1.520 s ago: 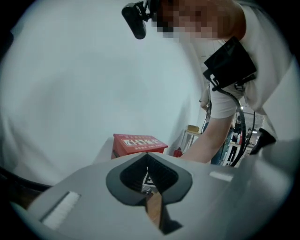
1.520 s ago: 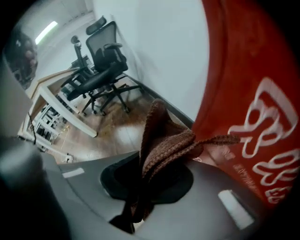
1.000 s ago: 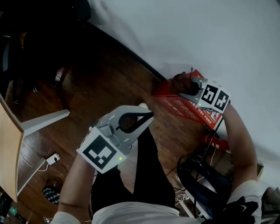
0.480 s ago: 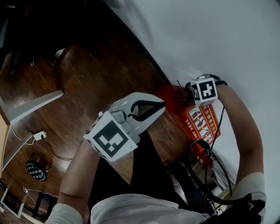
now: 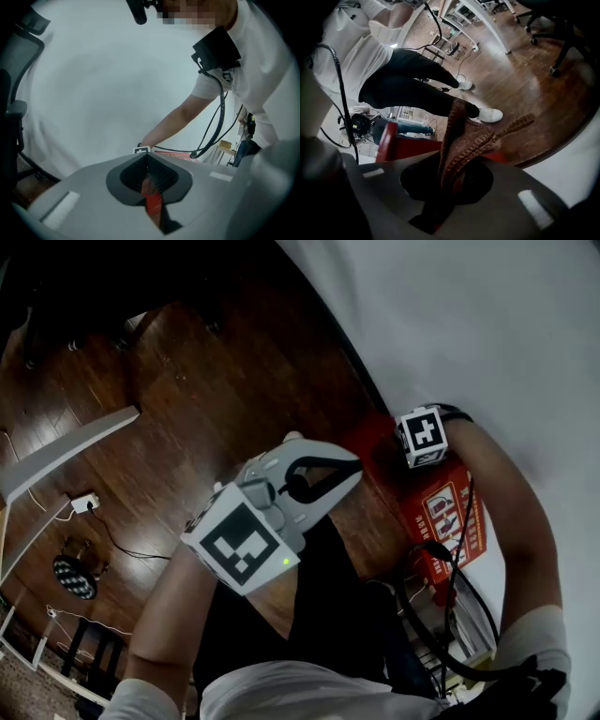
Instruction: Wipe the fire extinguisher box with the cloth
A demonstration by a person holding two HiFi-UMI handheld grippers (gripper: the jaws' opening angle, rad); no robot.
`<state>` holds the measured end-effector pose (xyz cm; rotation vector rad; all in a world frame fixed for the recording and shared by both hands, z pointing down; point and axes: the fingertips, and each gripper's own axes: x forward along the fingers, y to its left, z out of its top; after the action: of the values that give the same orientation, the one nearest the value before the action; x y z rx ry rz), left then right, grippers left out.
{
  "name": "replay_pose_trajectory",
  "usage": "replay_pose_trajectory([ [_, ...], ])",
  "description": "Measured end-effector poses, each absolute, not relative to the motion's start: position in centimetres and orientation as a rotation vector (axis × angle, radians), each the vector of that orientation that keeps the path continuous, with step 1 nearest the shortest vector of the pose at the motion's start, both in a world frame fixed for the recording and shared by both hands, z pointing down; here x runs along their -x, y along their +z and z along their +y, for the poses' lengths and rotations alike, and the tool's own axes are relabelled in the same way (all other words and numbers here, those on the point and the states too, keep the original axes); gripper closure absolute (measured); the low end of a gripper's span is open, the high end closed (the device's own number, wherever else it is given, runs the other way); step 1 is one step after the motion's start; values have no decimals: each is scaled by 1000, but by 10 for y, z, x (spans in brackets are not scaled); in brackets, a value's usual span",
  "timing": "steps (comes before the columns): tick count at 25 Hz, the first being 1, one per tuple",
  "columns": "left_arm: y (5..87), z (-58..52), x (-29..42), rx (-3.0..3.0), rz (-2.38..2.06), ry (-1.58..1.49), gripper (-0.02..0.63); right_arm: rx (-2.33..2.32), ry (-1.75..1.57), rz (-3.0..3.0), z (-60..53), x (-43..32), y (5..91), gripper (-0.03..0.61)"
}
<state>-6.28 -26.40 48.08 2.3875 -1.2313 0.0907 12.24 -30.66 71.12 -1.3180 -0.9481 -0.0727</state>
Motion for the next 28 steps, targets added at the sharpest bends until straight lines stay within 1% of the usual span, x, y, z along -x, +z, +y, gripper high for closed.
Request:
replay_pose_trajectory([
  [9, 516, -266, 48, -2333, -1224, 40, 614, 1264, -76, -850, -312, -141, 819, 526],
  [14, 526, -270, 52, -2292, -1236, 11, 614, 1236, -111, -842, -309, -146, 862, 526],
  [19, 545, -280, 42, -2263, -1240, -27, 614, 1129, -192, -803, -325, -166, 908, 526],
  [23, 551, -281, 43, -2272, -1213, -13, 614, 1121, -205, -845, -315, -151, 916, 526],
  [28, 524, -274, 50, -2322, -1206, 7, 614, 1027, -311, -1042, -317, -89, 885, 526],
])
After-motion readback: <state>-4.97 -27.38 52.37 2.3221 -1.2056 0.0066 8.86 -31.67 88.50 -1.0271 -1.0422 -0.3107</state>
